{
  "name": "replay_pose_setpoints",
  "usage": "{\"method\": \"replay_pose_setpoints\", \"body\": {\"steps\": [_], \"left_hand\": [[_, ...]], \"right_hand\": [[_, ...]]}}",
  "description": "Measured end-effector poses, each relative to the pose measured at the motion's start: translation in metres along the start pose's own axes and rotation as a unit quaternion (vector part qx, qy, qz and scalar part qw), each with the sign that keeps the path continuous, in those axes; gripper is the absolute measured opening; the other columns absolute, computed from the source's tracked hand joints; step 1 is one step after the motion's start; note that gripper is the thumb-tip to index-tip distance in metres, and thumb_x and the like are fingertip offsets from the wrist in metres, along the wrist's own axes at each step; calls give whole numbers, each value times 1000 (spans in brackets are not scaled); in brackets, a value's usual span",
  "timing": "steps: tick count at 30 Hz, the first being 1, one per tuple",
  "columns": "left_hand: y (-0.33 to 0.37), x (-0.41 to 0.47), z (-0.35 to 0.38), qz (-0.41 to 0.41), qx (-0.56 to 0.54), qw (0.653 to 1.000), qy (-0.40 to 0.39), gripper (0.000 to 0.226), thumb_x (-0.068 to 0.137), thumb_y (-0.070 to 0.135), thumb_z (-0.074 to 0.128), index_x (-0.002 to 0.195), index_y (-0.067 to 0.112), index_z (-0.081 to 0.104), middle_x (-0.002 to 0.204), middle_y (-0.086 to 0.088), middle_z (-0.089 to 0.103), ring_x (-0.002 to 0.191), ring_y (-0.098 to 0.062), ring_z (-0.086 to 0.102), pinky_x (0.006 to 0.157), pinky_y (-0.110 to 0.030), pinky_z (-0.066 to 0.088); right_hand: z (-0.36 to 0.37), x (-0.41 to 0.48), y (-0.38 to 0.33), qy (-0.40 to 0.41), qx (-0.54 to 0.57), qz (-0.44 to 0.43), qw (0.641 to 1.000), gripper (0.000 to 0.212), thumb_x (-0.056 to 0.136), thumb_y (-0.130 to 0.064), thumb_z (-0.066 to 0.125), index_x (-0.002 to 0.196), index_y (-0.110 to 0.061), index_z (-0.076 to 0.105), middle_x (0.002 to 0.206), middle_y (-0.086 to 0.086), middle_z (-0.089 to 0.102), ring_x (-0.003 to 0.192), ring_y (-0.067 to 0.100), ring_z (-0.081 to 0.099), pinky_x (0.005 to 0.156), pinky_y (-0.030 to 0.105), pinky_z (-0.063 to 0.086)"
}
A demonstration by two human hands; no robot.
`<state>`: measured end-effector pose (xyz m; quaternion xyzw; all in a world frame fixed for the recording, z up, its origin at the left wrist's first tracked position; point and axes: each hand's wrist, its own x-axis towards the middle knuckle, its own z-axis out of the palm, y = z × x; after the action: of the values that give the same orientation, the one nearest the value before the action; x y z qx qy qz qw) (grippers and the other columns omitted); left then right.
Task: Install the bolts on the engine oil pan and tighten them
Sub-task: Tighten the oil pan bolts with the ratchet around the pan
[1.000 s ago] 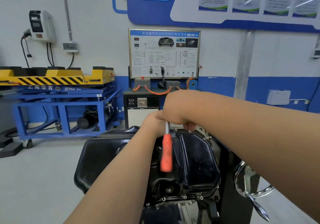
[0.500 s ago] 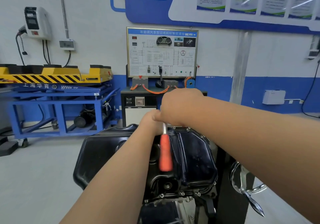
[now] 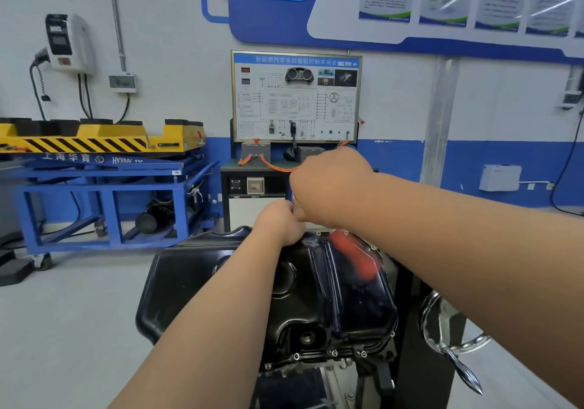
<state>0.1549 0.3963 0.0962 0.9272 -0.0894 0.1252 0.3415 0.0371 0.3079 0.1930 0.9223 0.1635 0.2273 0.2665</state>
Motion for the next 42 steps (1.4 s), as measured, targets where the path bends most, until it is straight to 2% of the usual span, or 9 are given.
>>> {"method": "replay_pose_setpoints", "body": {"steps": [4,11,14,18,21,29,34,37,42], "left_hand": [[1,-7,-1,-11,30,999,27,25,86,11,44,62,16,42,65,-3,47,65,-20,45,53,-29,33],[2,-12,-2,9,1,996,87,19,91,10,46,85,9,65,86,-9,64,75,-24,61,52,-14,46],[5,-20,-2,12,29,989,143,25,84,15,56,60,13,51,62,-5,54,59,-26,50,48,-26,38],[6,-20,-6,34,57,991,113,14,82,20,66,71,11,66,78,-6,66,77,-24,60,67,-32,49],[4,-22,-9,44,54,993,91,11,84,18,65,90,16,73,94,-3,71,91,-20,62,76,-29,49],[2,-28,-1,60,55,979,186,31,85,30,63,61,25,44,59,6,50,52,-8,47,44,-23,32],[-3,-28,-4,95,44,983,153,11,88,22,60,82,15,66,79,1,66,78,-19,60,70,-29,48],[-2,-31,-3,113,22,983,146,20,88,17,58,71,25,54,69,7,57,71,-15,54,61,-24,38],[-1,-28,-1,54,34,991,114,18,95,22,47,83,13,56,77,-11,61,69,-27,57,53,-27,38]], "right_hand": [[-1,0,8,54,-34,-64,996,5,92,-11,51,90,-14,54,82,-1,43,74,21,42,68,34,36],[20,8,5,-6,136,100,986,42,91,-56,40,73,-18,42,69,-1,37,66,20,42,50,28,25],[19,12,7,2,127,104,986,26,90,-43,47,79,-20,43,71,-2,38,71,22,45,54,31,29],[12,9,18,50,49,19,997,31,91,-24,56,68,-18,37,67,-2,37,57,17,40,50,27,28],[14,9,23,85,-28,-66,994,11,91,-12,54,82,-17,52,73,-2,42,73,22,51,63,32,37],[31,14,18,11,161,114,980,44,89,-61,38,74,-19,40,70,-1,38,60,18,39,48,28,22],[23,12,22,82,65,11,994,38,94,-30,51,63,-18,31,67,-3,37,55,16,37,45,26,23],[19,10,22,100,12,-23,995,27,90,-6,49,70,-12,32,74,-1,38,65,18,39,46,29,26],[25,7,14,63,108,42,991,42,93,-49,44,65,-19,34,66,-2,34,54,16,34,48,27,23]]}}
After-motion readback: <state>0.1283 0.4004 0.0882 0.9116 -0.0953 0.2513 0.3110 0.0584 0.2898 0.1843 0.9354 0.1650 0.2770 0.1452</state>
